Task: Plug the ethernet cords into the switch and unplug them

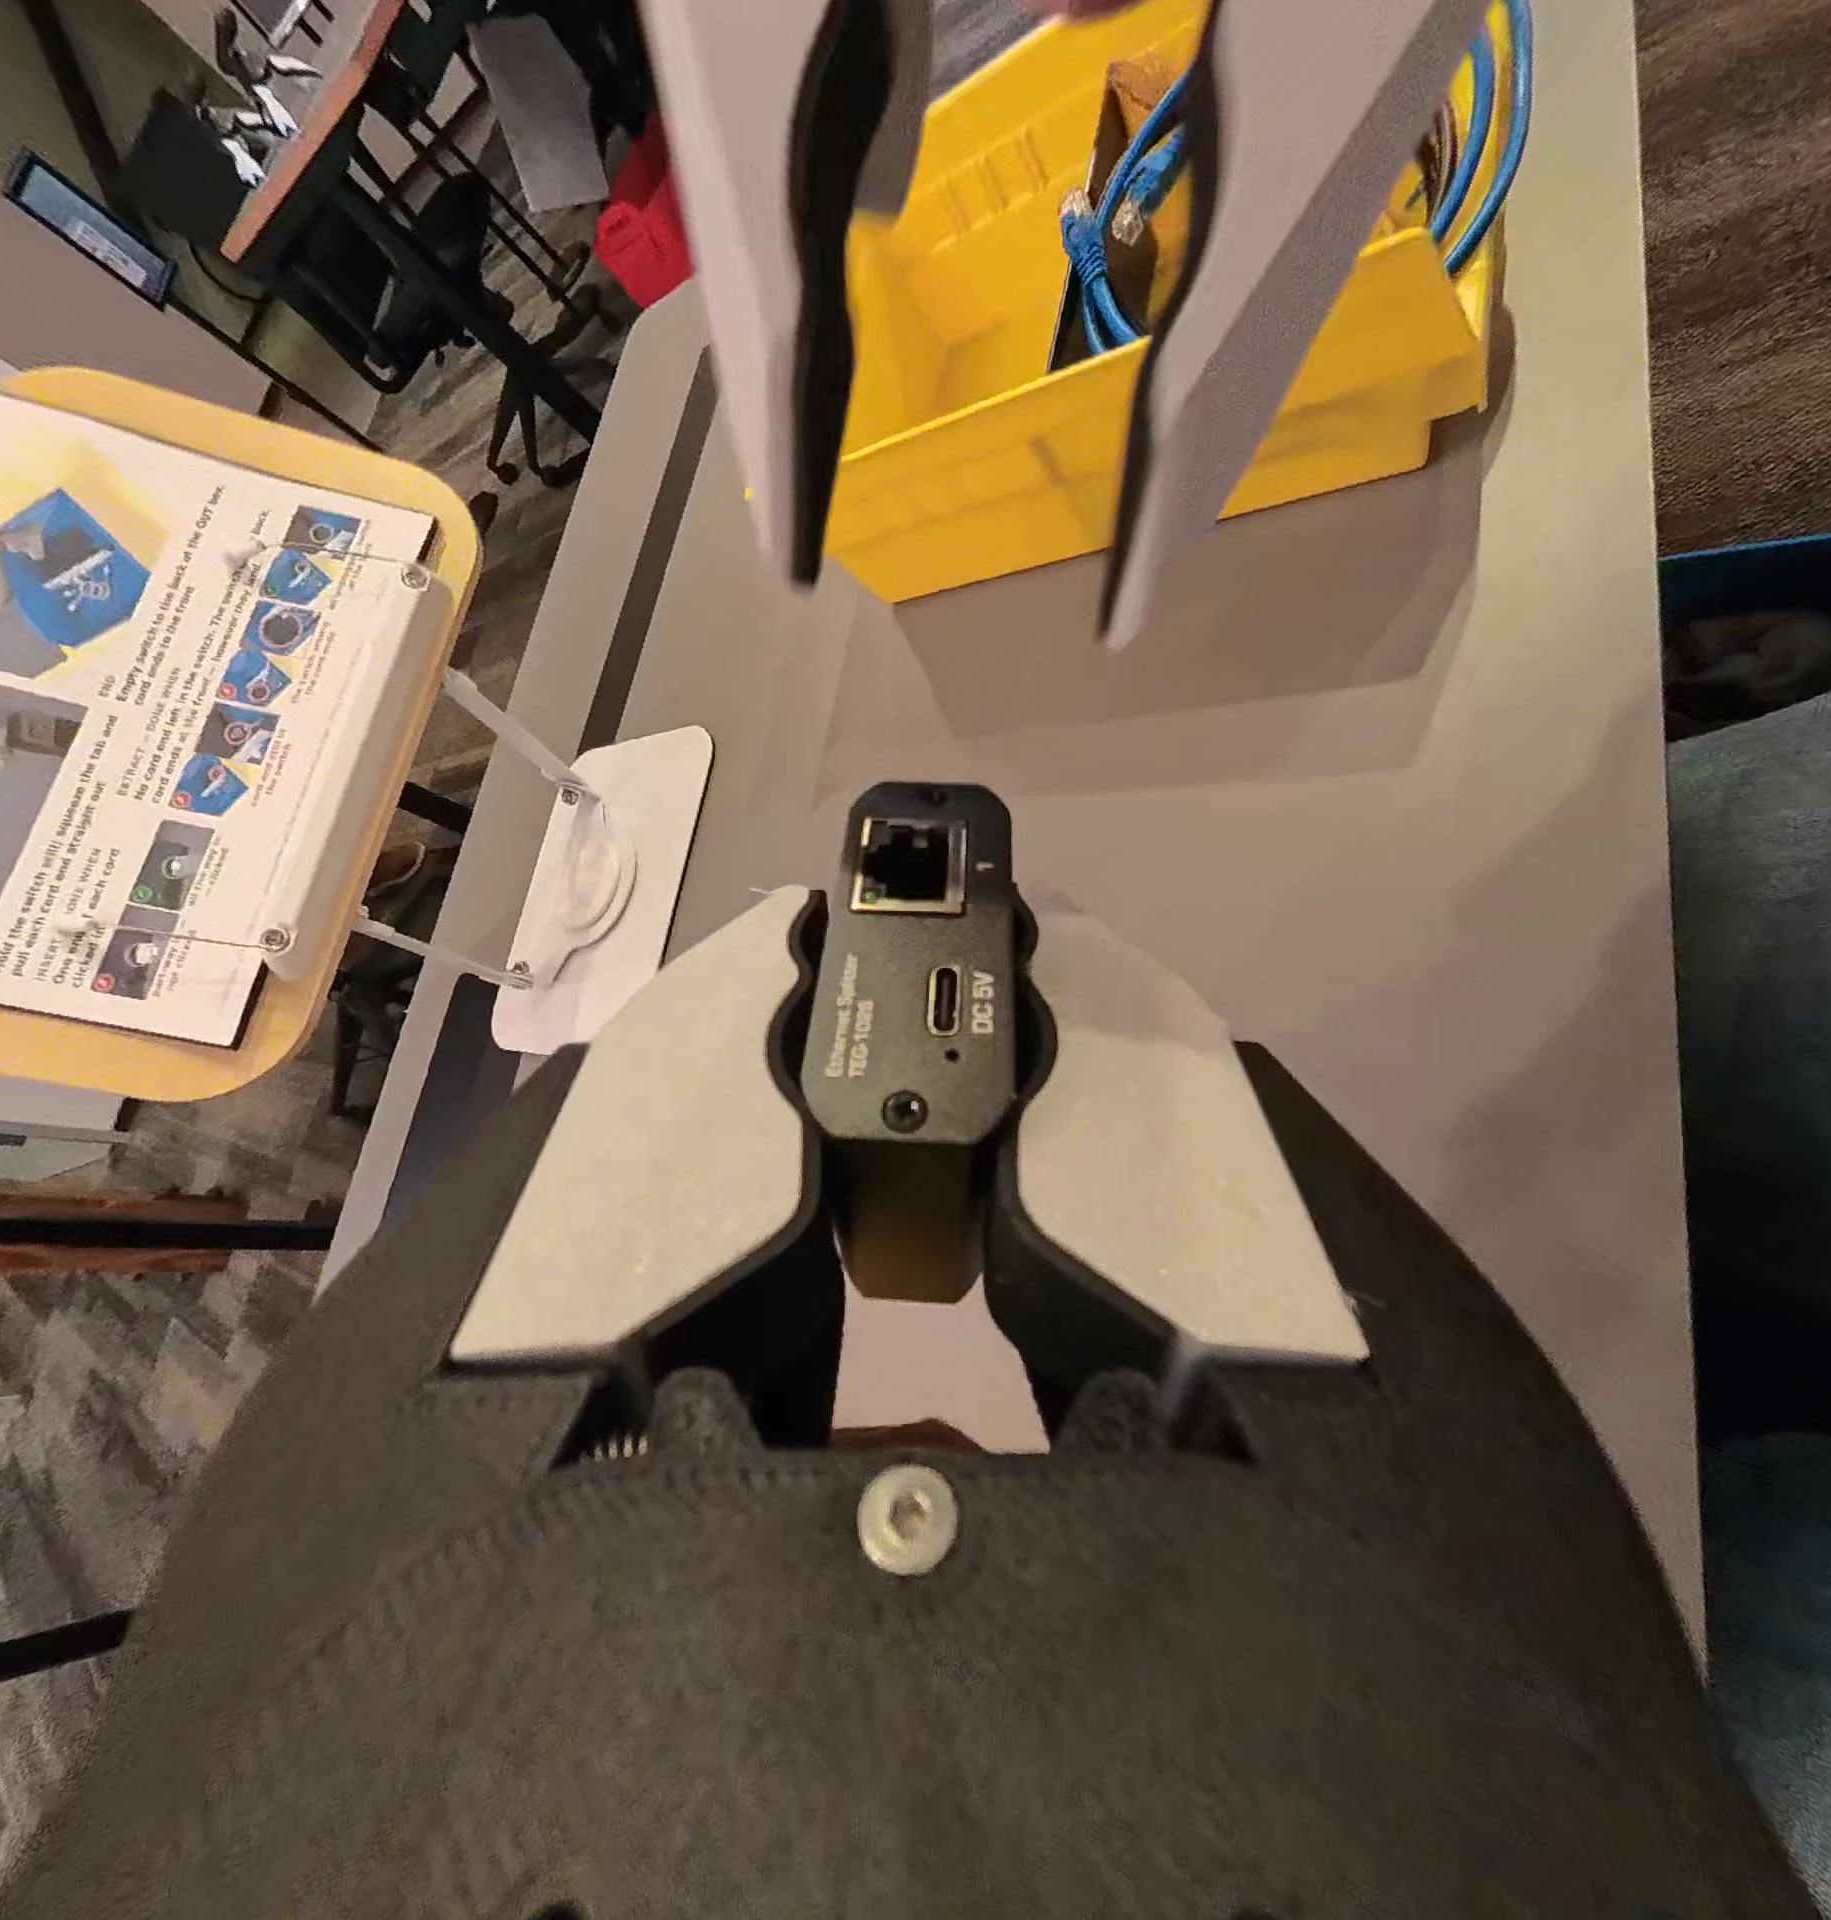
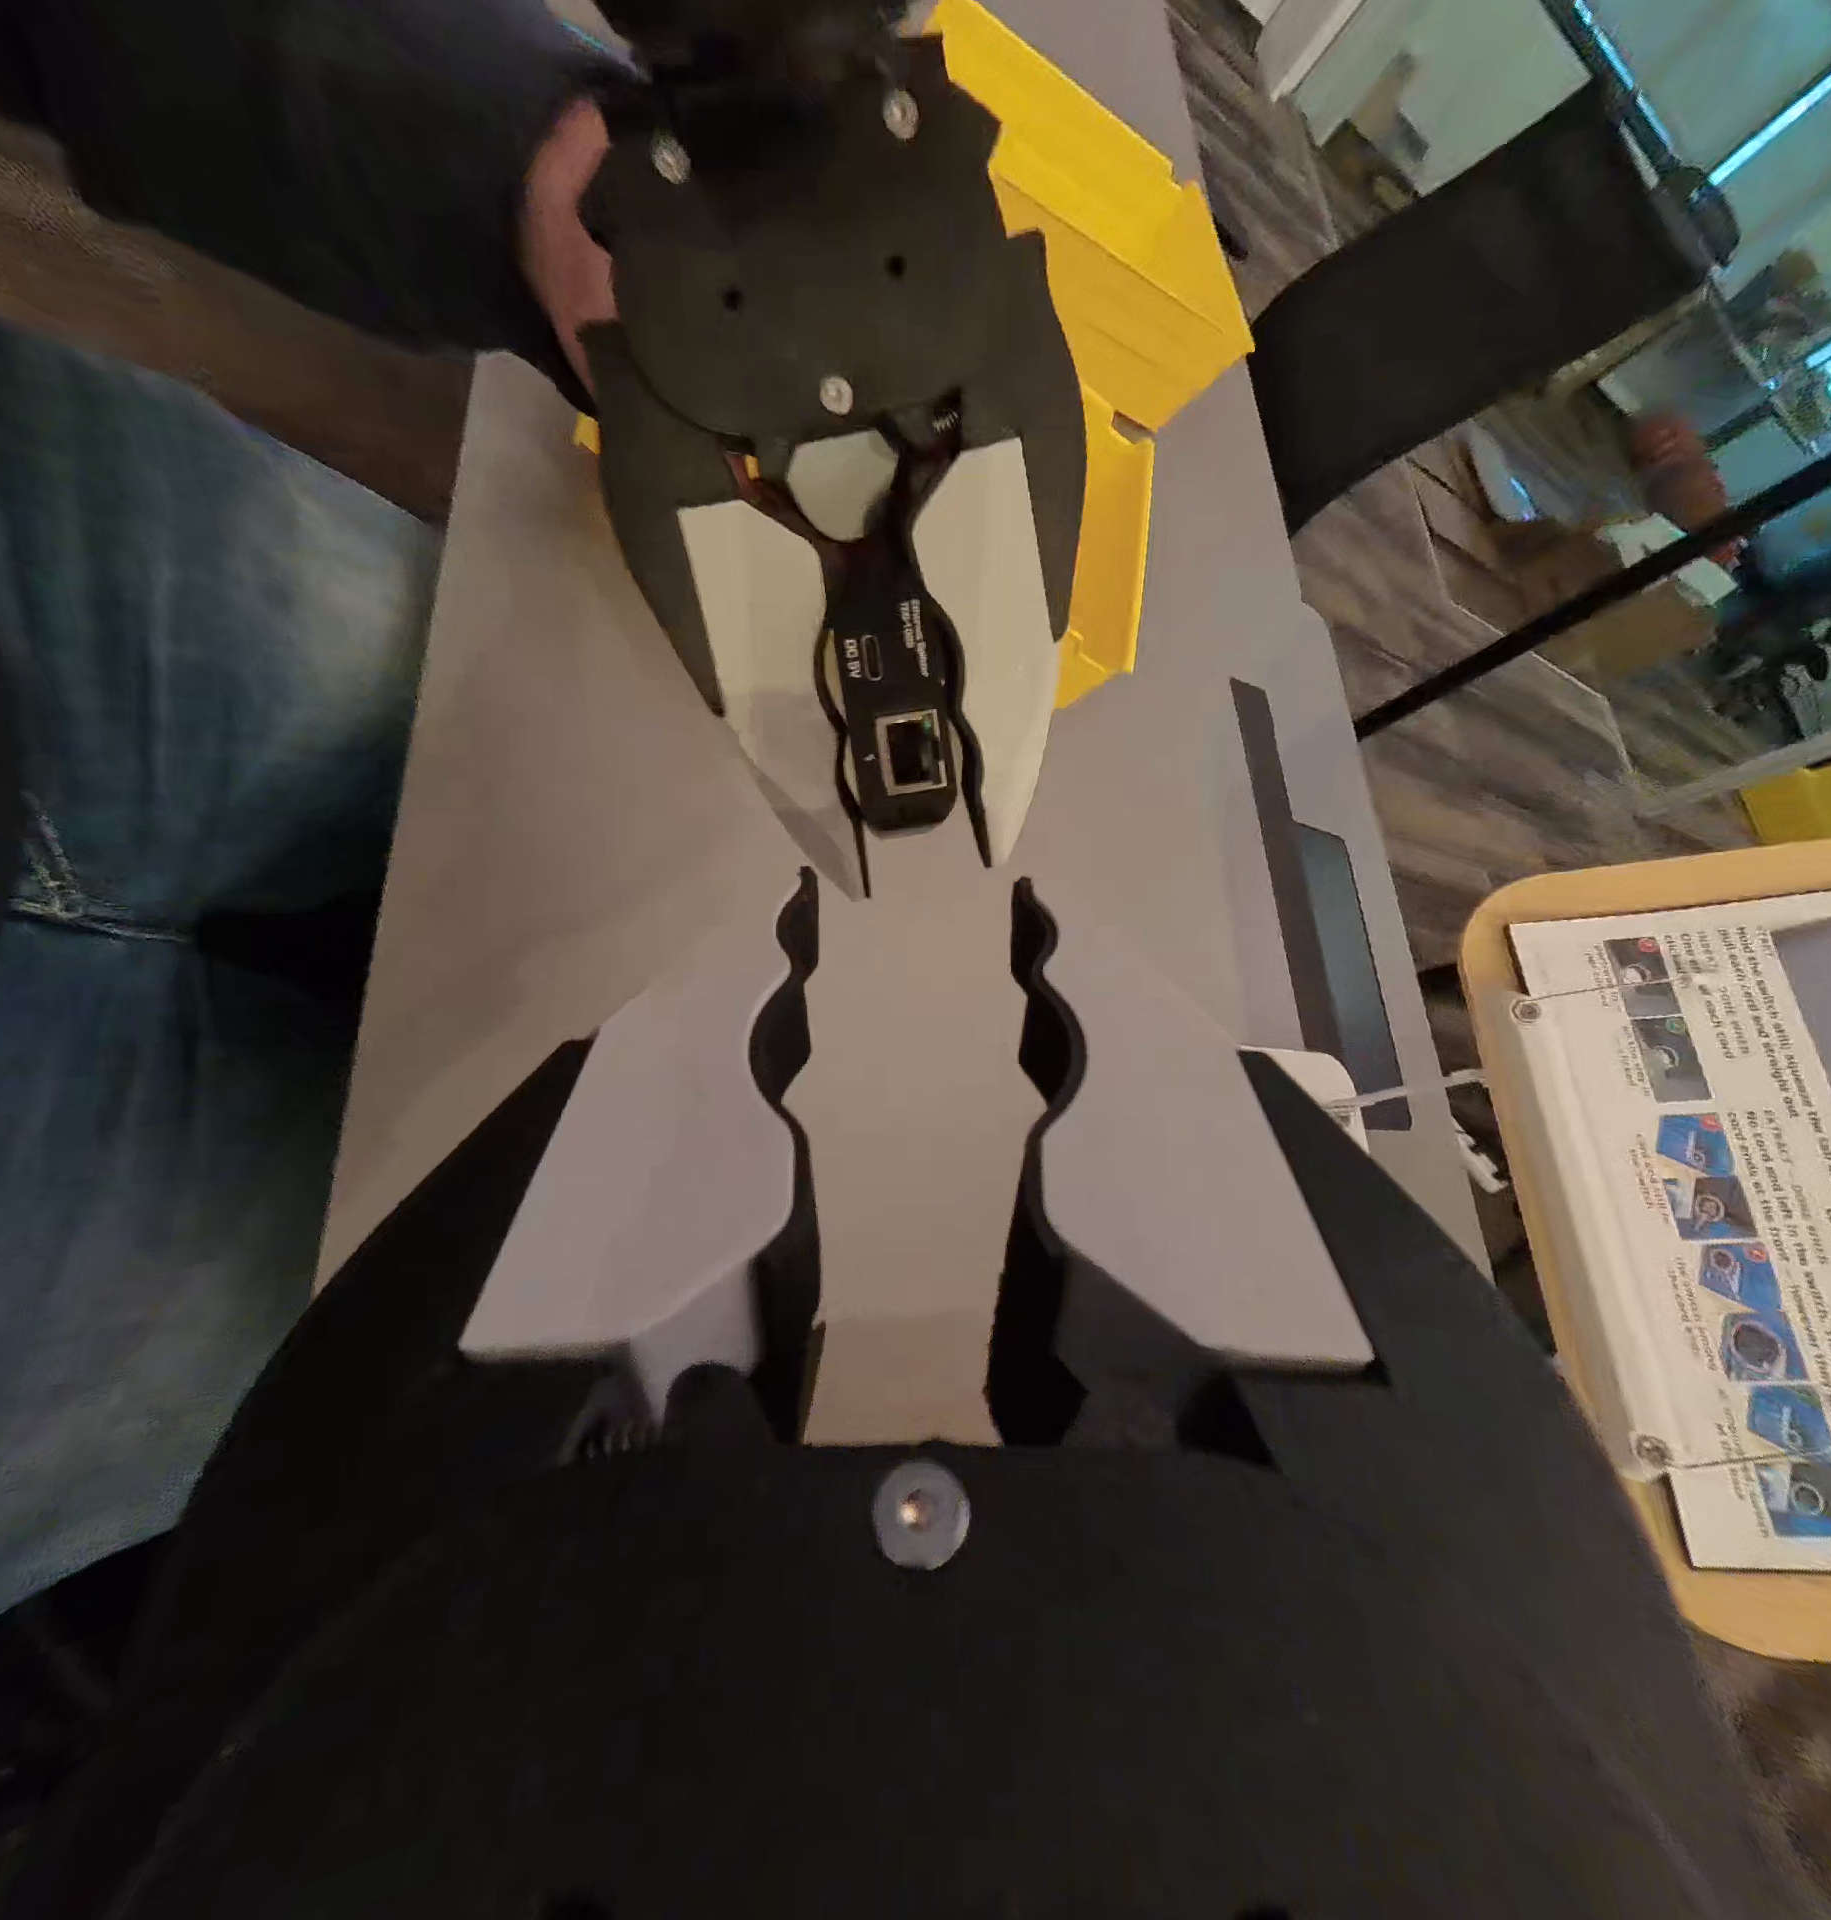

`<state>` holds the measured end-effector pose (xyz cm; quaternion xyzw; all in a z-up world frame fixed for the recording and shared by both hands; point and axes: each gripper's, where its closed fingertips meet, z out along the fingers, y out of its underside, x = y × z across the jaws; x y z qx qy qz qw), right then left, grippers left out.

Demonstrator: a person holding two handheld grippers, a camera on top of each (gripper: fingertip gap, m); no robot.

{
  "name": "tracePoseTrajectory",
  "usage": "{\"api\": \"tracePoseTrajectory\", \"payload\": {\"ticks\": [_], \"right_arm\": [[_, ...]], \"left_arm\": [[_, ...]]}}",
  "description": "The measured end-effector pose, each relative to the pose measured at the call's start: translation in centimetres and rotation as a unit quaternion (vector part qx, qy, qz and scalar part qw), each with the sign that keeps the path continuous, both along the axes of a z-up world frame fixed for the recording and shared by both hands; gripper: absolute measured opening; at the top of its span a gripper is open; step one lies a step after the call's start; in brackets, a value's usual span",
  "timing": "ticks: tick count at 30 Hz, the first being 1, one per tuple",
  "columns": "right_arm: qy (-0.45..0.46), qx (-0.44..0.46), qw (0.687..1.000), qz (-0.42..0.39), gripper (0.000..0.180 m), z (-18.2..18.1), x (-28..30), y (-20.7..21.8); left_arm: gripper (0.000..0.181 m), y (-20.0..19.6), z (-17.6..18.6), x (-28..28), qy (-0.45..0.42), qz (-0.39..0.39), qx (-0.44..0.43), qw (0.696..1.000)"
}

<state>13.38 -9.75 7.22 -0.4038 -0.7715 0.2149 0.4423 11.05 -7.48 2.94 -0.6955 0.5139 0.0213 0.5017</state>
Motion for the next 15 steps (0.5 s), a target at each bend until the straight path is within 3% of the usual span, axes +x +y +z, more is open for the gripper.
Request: {"api": "tracePoseTrajectory", "payload": {"ticks": [4,15], "right_arm": [[0.011,-0.014,0.999,0.027,0.026,-0.4,-1.9,-0.9],[0.005,-0.027,0.997,0.067,0.021,-1.0,-2.7,-2.3]], "left_arm": [[0.031,-0.6,0.4,0.5,-0.002,-0.015,0.007,1.000],[0.032,-1.1,0.6,1.2,0.001,-0.038,0.017,0.999]]}}
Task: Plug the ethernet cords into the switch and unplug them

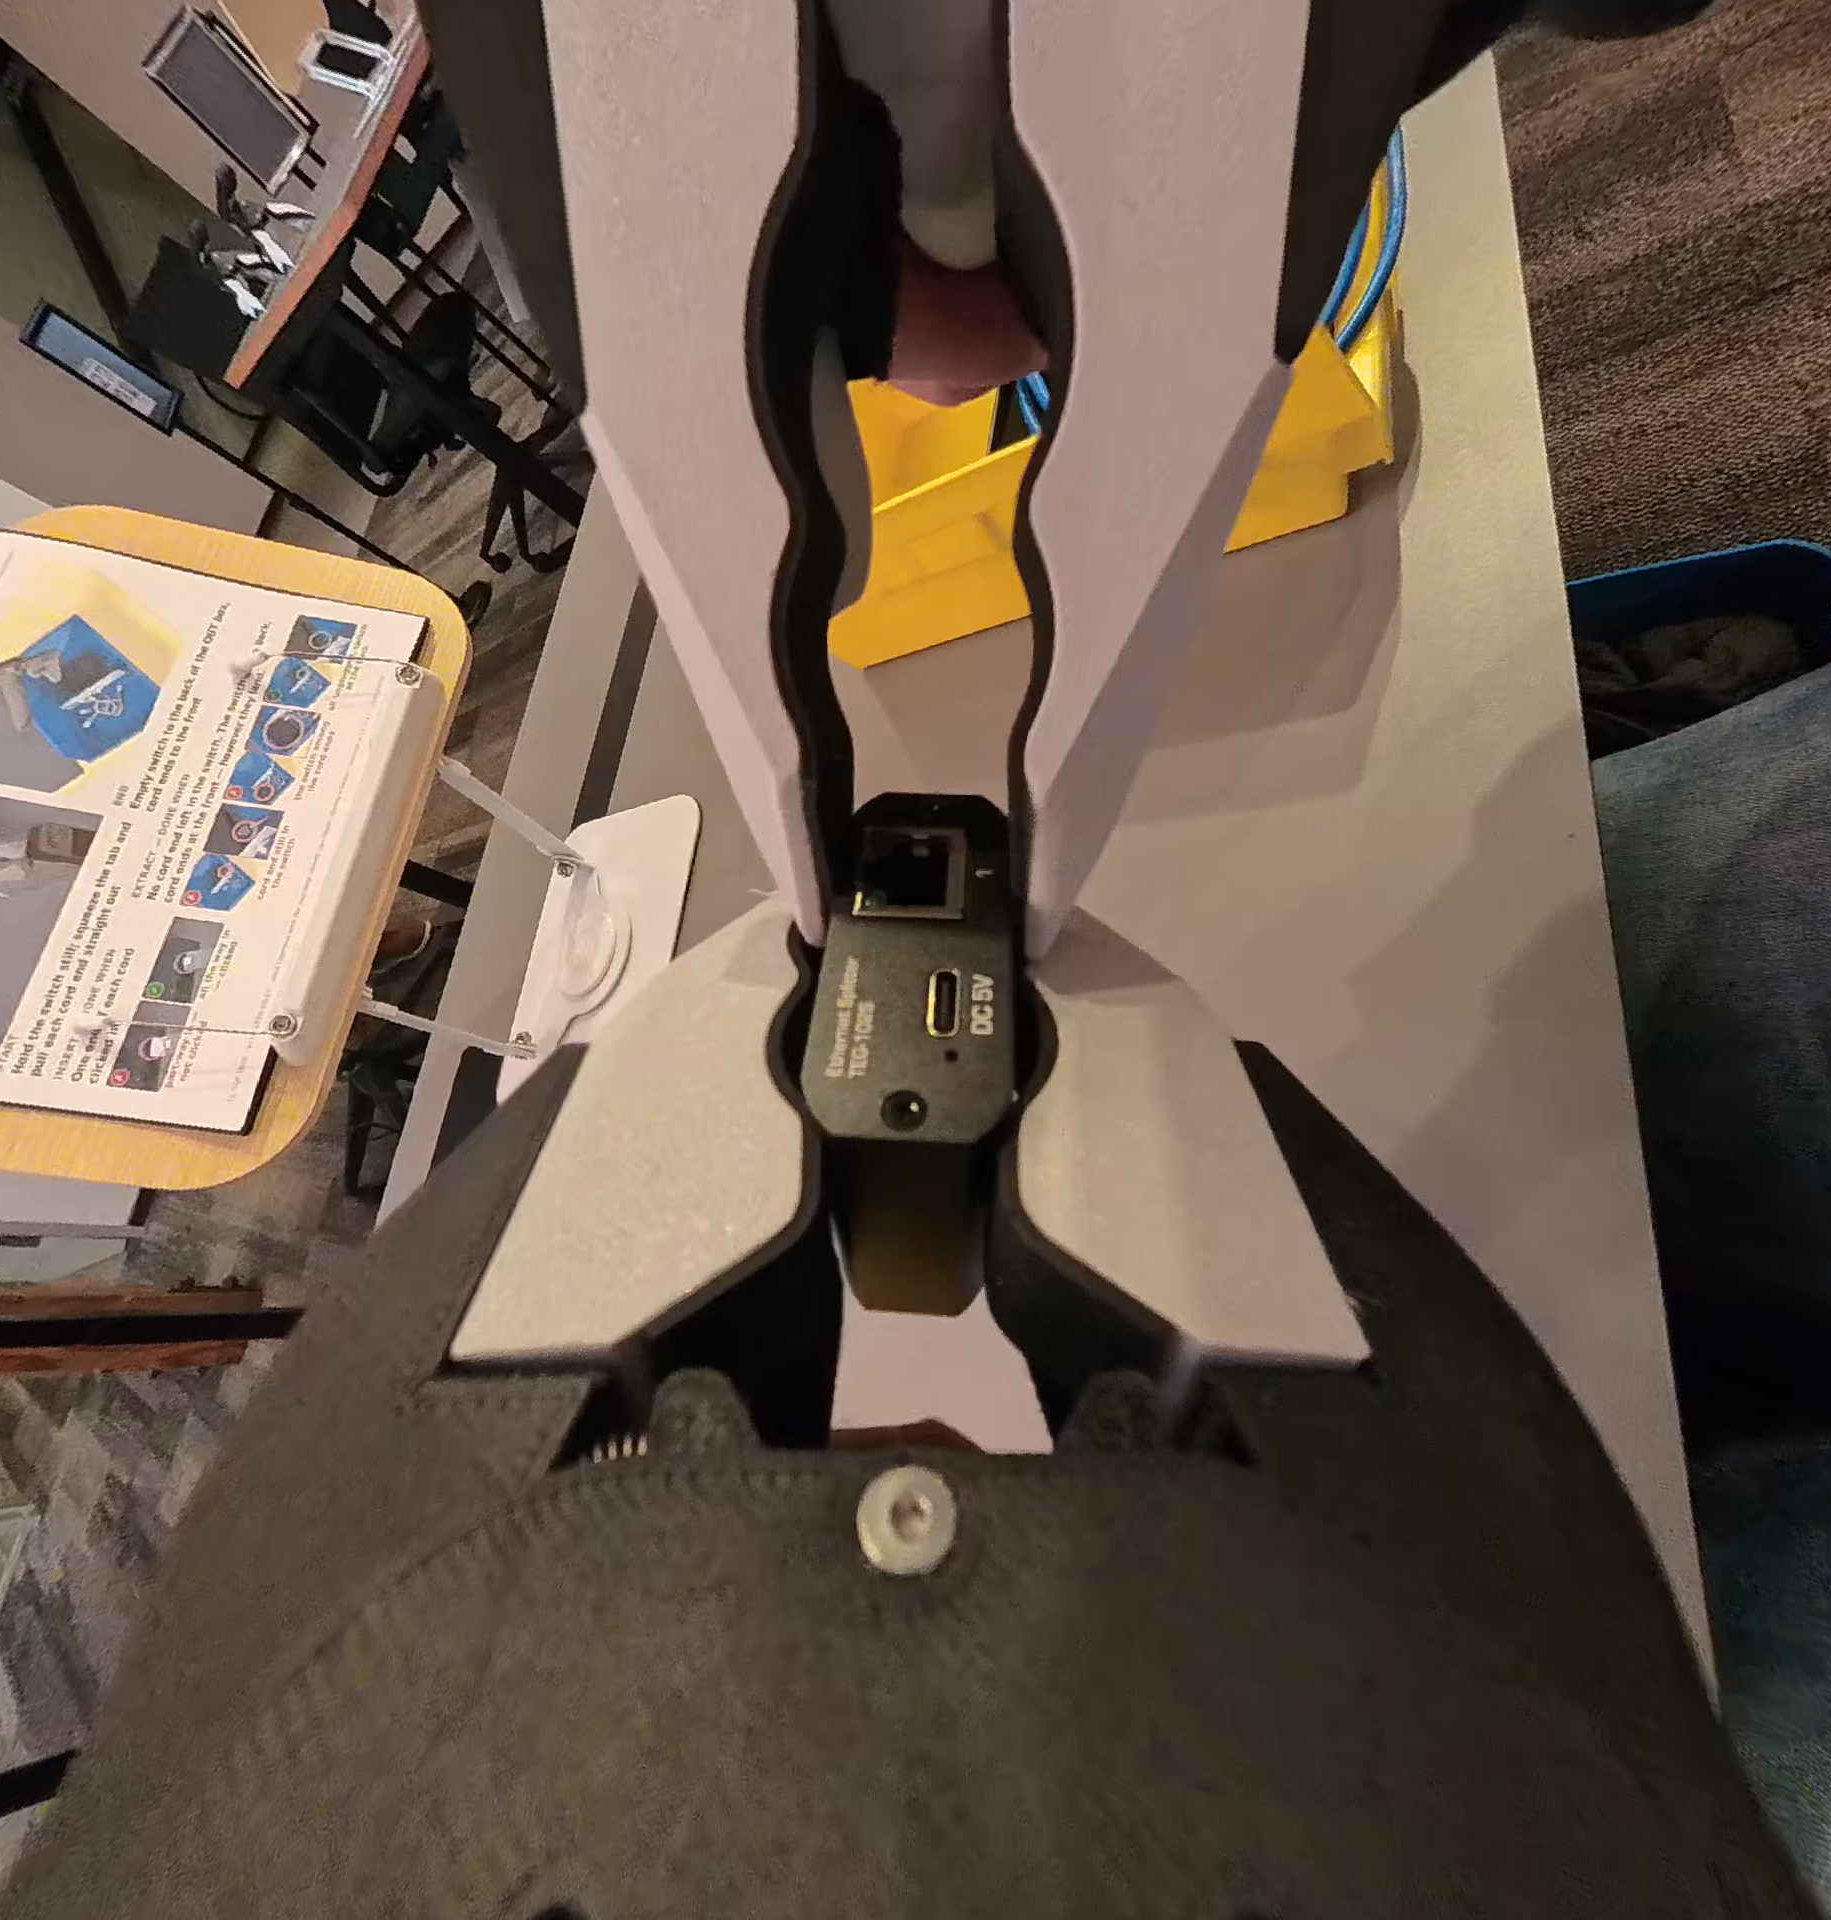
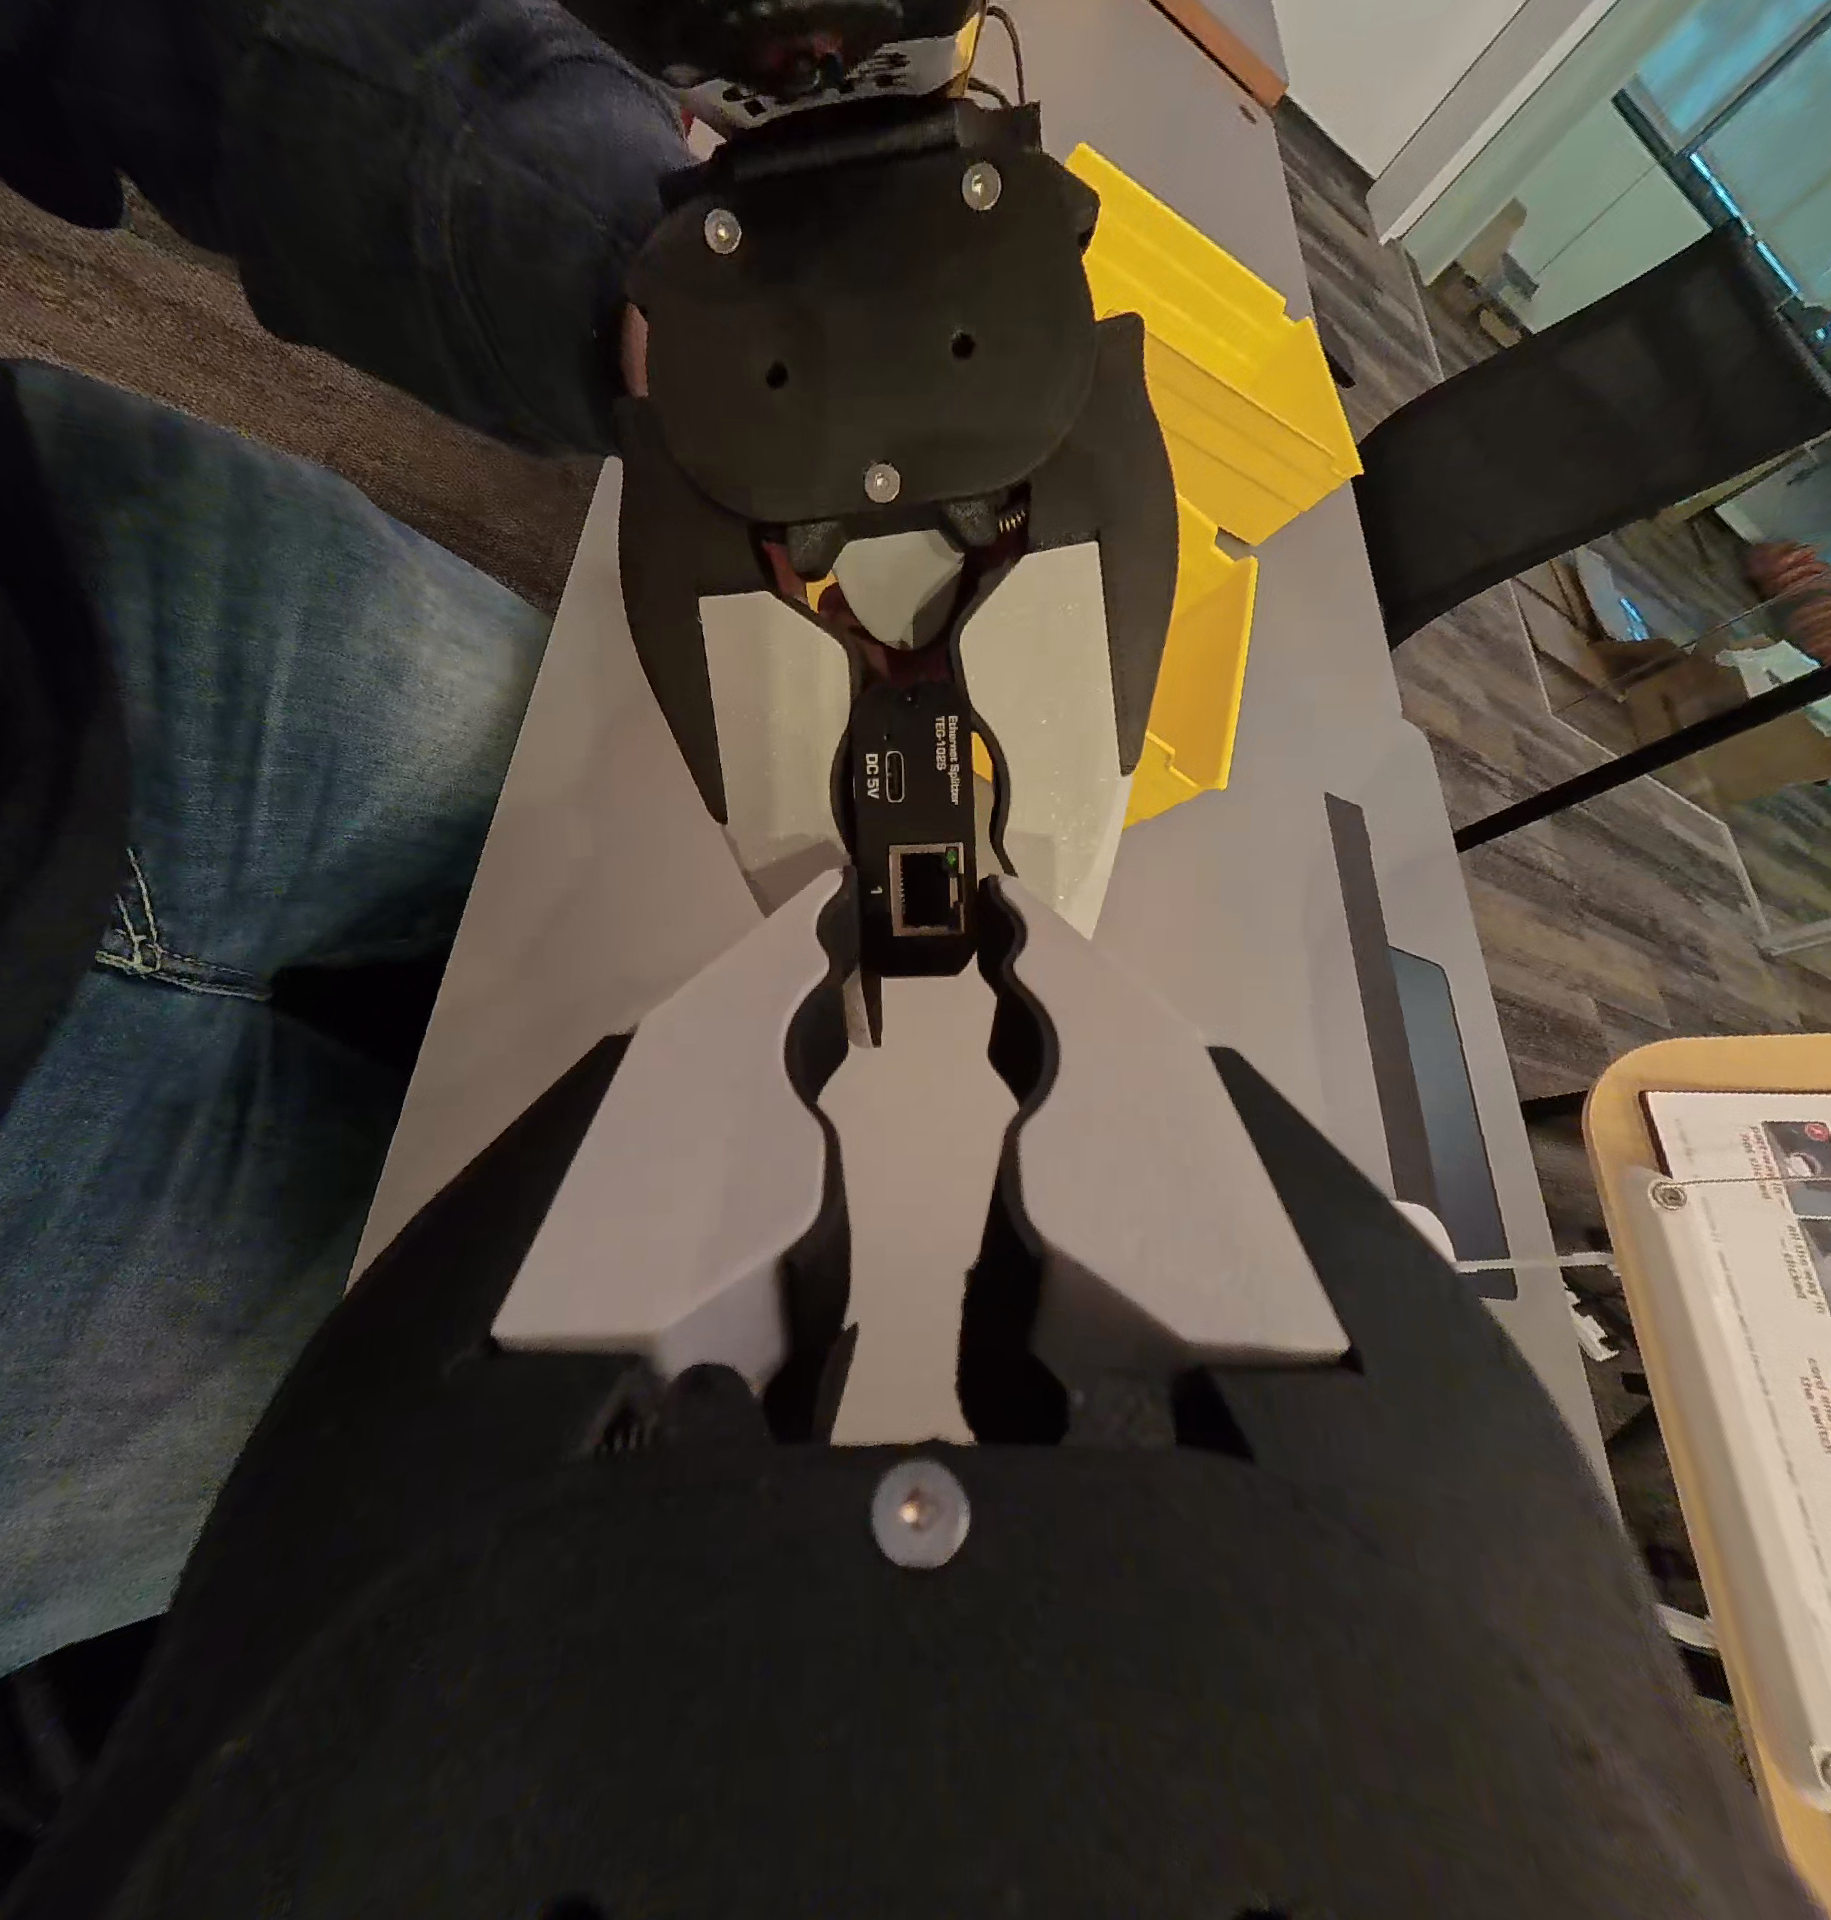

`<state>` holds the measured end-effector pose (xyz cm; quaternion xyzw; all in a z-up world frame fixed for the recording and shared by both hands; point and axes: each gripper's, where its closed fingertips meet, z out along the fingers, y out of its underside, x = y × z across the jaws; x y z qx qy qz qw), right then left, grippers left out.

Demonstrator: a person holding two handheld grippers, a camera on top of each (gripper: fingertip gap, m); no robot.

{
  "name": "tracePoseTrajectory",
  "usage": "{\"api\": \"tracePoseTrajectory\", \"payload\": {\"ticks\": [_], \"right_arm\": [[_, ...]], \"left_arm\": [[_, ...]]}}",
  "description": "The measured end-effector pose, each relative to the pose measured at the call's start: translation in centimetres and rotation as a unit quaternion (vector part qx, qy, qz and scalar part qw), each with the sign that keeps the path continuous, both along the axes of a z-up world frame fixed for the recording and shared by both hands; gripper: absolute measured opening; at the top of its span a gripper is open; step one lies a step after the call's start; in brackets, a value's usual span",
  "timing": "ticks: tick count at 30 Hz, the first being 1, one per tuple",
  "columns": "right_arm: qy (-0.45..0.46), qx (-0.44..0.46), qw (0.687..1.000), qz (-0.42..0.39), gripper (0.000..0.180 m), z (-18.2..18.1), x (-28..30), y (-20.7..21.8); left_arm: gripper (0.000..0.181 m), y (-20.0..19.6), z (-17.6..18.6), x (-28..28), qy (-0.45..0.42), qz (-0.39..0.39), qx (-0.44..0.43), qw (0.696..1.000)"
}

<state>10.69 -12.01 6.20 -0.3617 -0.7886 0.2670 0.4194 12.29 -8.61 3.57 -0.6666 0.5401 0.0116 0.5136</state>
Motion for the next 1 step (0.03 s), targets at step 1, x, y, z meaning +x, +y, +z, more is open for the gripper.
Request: {"api": "tracePoseTrajectory", "payload": {"ticks": [1], "right_arm": [[-0.002,-0.001,1.000,-0.003,0.021,0.08,0.04,0.01]], "left_arm": [[0.032,0.04,0.14,-0.01,0.001,0.003,0.004,1.000]]}}
